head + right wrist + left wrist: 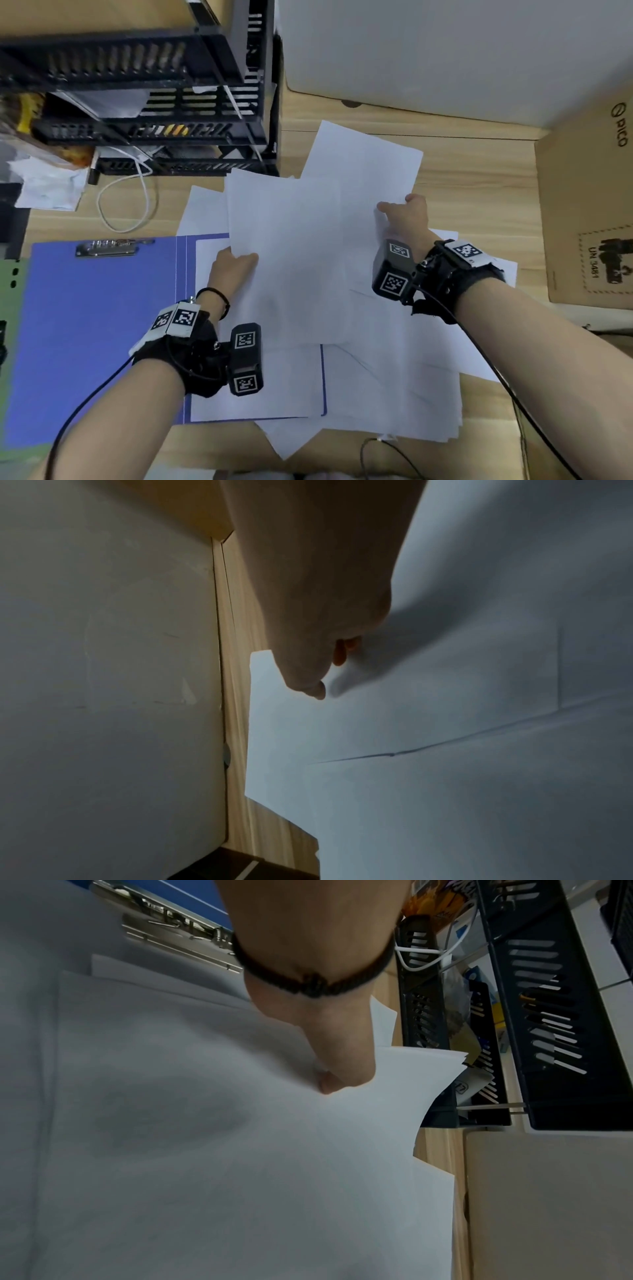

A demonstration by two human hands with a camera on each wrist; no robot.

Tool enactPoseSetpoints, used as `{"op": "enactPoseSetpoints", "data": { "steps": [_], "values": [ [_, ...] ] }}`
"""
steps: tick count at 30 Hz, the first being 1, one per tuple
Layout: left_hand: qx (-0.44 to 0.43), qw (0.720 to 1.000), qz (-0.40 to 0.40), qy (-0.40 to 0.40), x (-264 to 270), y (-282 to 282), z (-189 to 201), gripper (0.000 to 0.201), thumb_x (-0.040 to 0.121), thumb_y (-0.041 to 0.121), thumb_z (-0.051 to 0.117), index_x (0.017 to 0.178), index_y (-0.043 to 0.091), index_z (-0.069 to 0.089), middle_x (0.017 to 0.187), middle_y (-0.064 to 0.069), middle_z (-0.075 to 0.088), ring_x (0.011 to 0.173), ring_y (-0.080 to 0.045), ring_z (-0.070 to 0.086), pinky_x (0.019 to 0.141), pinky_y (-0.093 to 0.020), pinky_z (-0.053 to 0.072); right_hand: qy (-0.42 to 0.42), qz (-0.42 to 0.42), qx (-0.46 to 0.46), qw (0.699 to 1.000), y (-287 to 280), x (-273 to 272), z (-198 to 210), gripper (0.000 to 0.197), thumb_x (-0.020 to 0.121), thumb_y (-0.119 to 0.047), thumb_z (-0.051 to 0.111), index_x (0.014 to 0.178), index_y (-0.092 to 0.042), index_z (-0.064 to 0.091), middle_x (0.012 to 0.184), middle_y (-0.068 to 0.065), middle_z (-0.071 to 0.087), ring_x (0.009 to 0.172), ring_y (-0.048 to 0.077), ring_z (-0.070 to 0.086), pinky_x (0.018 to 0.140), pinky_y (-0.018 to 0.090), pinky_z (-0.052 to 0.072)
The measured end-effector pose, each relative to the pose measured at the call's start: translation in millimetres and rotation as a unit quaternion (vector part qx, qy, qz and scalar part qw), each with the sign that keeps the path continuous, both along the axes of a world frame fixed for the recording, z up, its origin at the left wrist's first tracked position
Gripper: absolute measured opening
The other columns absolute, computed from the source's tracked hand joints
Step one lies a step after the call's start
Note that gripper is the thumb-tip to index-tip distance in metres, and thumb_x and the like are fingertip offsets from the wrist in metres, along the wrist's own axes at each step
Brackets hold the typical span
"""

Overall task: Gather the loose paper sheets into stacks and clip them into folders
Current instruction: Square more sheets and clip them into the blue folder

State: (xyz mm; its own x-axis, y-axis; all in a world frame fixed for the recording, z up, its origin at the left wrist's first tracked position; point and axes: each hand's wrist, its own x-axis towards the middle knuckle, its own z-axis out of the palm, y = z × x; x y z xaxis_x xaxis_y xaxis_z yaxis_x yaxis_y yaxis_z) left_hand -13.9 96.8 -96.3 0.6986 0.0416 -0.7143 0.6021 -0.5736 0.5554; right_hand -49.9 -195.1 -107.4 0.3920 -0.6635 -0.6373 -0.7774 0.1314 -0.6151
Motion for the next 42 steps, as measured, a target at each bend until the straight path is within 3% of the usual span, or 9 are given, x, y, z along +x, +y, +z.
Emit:
{"op": "enactPoseSetpoints", "data": {
  "steps": [4,11,14,18,24,29,33,38,42],
  "values": [
    [-0.010,1.000,0.005,0.000,-1,0,0,0.010,0.081,0.017,0.052,0.079,0.021,0.060,0.075,0.002,0.060,0.069,-0.020,0.054,0.066,-0.028,0.044,0.016,0.058,-0.124,0.990,8,5,1,0.069,0.081,-0.009,0.061,0.144,-0.012,0.033,0.147,0.011,0.030,0.134,0.030,0.030,0.102,0.036,0.032],
    [-0.020,1.000,0.018,-0.006,-2,2,-7,0.009,0.084,0.018,0.054,0.079,0.023,0.060,0.074,0.004,0.060,0.072,-0.018,0.055,0.071,-0.027,0.044,0.059,0.243,-0.200,0.947,22,-2,-11,0.109,0.077,-0.036,0.075,0.155,-0.014,0.003,0.163,0.009,-0.001,0.150,0.030,-0.008,0.121,0.043,0.007],
    [-0.025,0.999,0.023,-0.011,-1,1,-8,0.012,0.085,0.019,0.057,0.095,0.020,0.063,0.087,0.003,0.065,0.083,-0.020,0.060,0.078,-0.029,0.047,0.049,0.258,-0.208,0.942,20,-5,-10,0.115,0.073,-0.034,0.079,0.154,-0.008,0.003,0.162,0.008,0.014,0.149,0.030,0.003,0.119,0.046,0.017],
    [-0.024,0.999,0.024,-0.012,-1,1,-6,0.007,0.086,0.018,0.057,0.090,0.023,0.061,0.087,0.005,0.064,0.086,-0.021,0.060,0.079,-0.029,0.046,-0.001,0.258,-0.209,0.943,20,-9,-6,0.095,0.076,-0.016,0.075,0.151,-0.007,0.016,0.148,0.009,0.038,0.138,0.030,0.029,0.109,0.042,0.034],
    [-0.019,1.000,0.011,-0.015,-3,1,-2,0.012,0.087,0.018,0.055,0.098,0.020,0.060,0.090,0.004,0.064,0.091,-0.023,0.060,0.081,-0.030,0.045,-0.076,0.063,0.010,0.995,31,-18,-6,0.071,0.082,-0.014,0.065,0.143,-0.016,0.028,0.124,-0.007,0.046,0.105,0.018,0.053,0.084,0.033,0.048],
    [-0.018,1.000,-0.005,-0.013,-8,1,1,0.011,0.087,0.018,0.053,0.083,0.026,0.060,0.088,0.003,0.065,0.086,-0.021,0.059,0.081,-0.032,0.046,-0.077,0.002,0.105,0.992,29,-22,-6,0.053,0.073,-0.020,0.071,0.122,-0.011,0.052,0.108,0.006,0.066,0.100,0.031,0.066,0.083,0.043,0.057],
    [-0.022,0.999,-0.025,-0.018,-14,1,4,0.009,0.088,0.018,0.054,0.087,0.024,0.060,0.088,0.005,0.065,0.086,-0.020,0.059,0.082,-0.031,0.046,-0.030,0.065,0.047,0.996,17,-34,4,0.032,0.087,-0.018,0.058,0.118,-0.011,0.060,0.106,0.008,0.066,0.096,0.029,0.064,0.070,0.030,0.053],
    [-0.011,0.998,-0.061,-0.033,-21,1,9,0.013,0.090,0.018,0.051,0.099,0.017,0.061,0.092,0.000,0.064,0.090,-0.023,0.058,0.080,-0.029,0.043,-0.080,-0.048,-0.122,0.988,-21,-61,46,0.027,0.089,-0.009,0.046,0.111,-0.012,0.061,0.090,0.003,0.059,0.084,0.025,0.056,0.069,0.028,0.041],
    [0.009,0.994,-0.097,-0.046,-26,0,13,0.018,0.091,0.017,0.049,0.105,0.013,0.060,0.099,-0.005,0.063,0.091,-0.025,0.056,0.080,-0.029,0.041,-0.174,-0.122,-0.146,0.966,-43,-69,91,0.032,0.084,-0.016,0.046,0.110,-0.006,0.061,0.091,0.002,0.061,0.081,0.019,0.057,0.066,0.024,0.044]
  ]
}}
